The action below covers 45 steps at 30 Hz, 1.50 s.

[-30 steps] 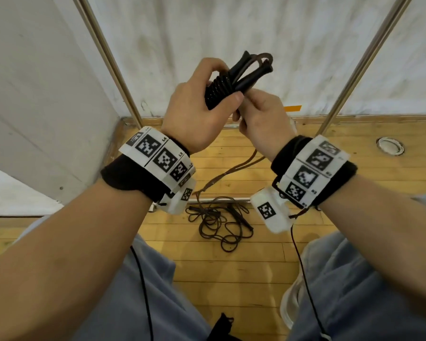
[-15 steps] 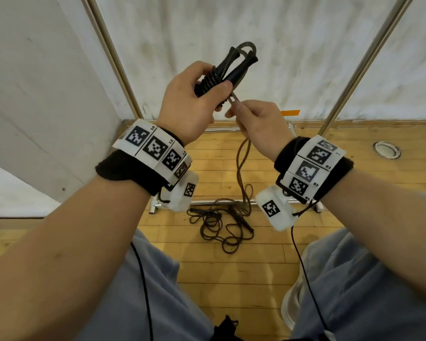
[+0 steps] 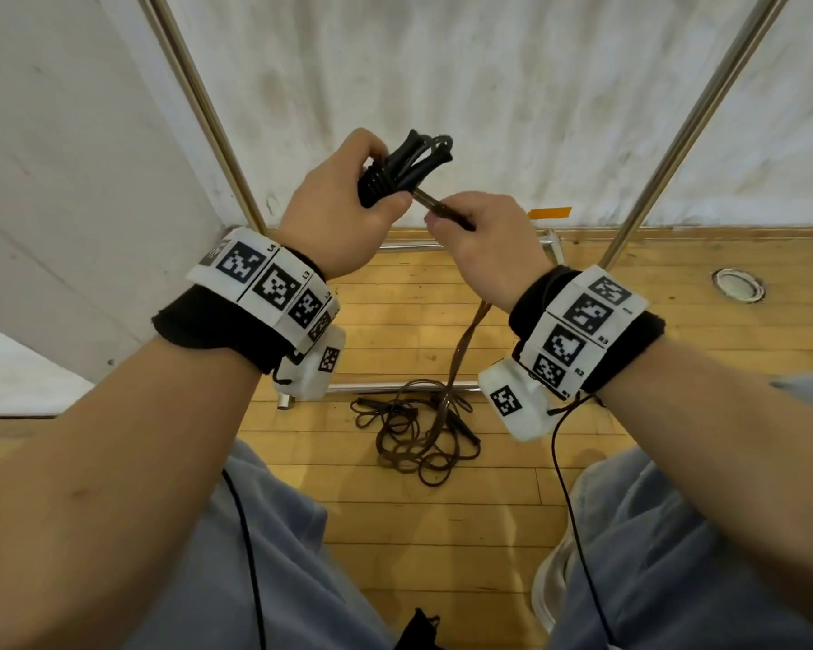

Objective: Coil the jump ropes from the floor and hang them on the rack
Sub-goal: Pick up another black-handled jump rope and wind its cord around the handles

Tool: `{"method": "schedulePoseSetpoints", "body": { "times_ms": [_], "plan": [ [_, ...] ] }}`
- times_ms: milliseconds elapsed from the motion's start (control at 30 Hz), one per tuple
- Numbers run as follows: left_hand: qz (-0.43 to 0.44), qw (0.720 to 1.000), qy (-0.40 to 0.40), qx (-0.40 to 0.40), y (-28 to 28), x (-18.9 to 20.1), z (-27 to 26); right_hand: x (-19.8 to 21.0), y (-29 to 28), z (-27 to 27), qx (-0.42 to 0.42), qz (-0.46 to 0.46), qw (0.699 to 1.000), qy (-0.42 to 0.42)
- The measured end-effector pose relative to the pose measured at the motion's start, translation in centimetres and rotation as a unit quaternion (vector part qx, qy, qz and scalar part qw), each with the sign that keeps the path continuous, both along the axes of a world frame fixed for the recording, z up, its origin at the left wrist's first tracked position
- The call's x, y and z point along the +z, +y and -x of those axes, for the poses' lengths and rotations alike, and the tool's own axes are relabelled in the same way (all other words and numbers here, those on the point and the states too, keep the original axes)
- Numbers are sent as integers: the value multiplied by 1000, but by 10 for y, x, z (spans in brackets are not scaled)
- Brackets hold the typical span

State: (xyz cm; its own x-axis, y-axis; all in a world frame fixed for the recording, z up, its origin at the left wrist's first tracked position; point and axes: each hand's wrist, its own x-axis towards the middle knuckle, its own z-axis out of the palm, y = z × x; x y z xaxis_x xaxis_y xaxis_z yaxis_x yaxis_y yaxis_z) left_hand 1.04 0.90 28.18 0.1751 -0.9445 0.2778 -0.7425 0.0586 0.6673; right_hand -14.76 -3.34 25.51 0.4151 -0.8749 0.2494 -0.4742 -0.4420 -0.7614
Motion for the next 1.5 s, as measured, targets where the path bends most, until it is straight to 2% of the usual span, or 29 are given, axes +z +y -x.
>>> {"method": "schedulePoseSetpoints", "body": {
  "times_ms": [67,167,267,400,633,800,967,1167,1267,1367,1433,1500],
  "plan": [
    [-12,999,-40,19,-4,-4,-7,-3,2,2,6,26,1000,11],
    [-58,995,-75,43,-8,-12,-12,-6,1,4,24,21,996,83],
    [-105,987,-114,33,-9,-19,-9,-6,2,7,42,55,985,156],
    [-142,977,-161,6,-12,-27,-4,-4,4,10,73,116,967,213],
    [-187,963,-186,-49,-9,-30,8,2,-1,19,55,159,961,217],
    [-171,960,-195,-106,-3,-27,18,10,-7,22,28,135,975,173],
    [-133,978,-143,-70,1,-24,29,17,-10,22,24,113,986,120],
    [-127,979,-149,-65,5,-24,37,19,-12,22,33,76,990,118],
    [-105,982,-135,-77,5,-21,33,22,-18,28,31,-9,999,37],
    [-86,984,-127,-94,7,-17,29,21,-24,32,51,-102,992,-47],
    [-74,985,-112,-105,10,-14,28,19,-28,34,86,-176,974,-115],
    [-59,989,-84,-107,12,-12,27,15,-31,34,130,-253,941,-183]
  ]
}}
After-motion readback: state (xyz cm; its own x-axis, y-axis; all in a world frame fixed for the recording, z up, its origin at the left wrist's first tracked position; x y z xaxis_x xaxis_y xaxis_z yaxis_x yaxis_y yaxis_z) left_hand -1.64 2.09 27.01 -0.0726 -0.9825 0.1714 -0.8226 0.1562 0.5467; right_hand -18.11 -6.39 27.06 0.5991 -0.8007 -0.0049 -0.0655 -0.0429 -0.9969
